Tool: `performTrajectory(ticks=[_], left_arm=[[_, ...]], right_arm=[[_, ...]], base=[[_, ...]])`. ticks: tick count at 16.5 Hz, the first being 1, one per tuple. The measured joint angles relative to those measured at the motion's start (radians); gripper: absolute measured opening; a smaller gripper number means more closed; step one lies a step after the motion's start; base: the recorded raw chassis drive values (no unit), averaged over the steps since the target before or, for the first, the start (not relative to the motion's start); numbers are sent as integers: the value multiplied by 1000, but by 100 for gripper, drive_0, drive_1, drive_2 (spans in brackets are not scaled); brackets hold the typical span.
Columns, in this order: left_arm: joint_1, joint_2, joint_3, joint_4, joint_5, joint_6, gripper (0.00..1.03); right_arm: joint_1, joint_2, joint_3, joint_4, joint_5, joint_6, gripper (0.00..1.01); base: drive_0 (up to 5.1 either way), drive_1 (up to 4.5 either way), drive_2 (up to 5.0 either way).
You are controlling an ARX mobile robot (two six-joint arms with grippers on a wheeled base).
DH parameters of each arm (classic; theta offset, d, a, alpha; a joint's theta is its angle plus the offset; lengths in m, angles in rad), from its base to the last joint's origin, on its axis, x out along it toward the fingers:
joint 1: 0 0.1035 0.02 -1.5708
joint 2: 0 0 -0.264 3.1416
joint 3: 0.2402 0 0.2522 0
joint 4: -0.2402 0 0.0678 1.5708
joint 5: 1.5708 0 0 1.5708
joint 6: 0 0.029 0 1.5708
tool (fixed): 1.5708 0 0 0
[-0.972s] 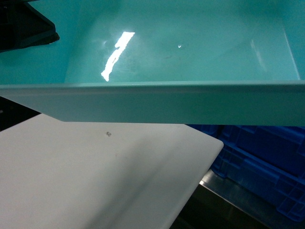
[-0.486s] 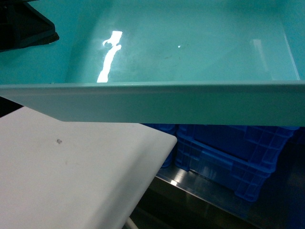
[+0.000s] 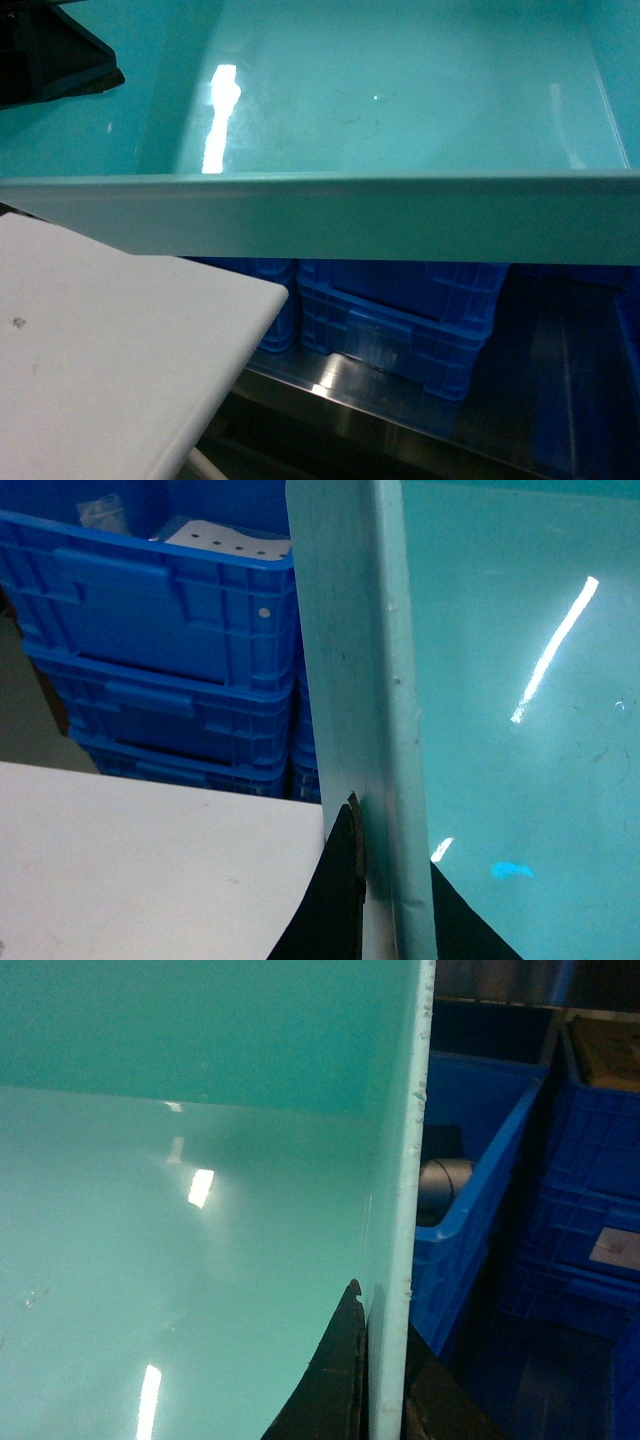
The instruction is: Stack blue boxes stably on right
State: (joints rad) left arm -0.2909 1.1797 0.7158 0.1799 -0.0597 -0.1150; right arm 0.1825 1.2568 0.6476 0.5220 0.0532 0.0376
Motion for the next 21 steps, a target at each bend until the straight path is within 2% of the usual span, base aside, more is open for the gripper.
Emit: performTrajectory(ticks=[14, 17, 21], left_arm=[[0, 0, 0, 0, 0, 0, 2], [0, 0, 0, 1, 0, 0, 2], [3, 0, 0, 1, 1, 3, 2]], right_arm=[[0, 0, 0, -1, 0, 0, 2], [0, -2, 0, -2, 0, 0, 2], [0, 0, 0, -1, -1, 0, 2]], base=[[-156, -156, -156], [0, 0, 0], [469, -386, -58]])
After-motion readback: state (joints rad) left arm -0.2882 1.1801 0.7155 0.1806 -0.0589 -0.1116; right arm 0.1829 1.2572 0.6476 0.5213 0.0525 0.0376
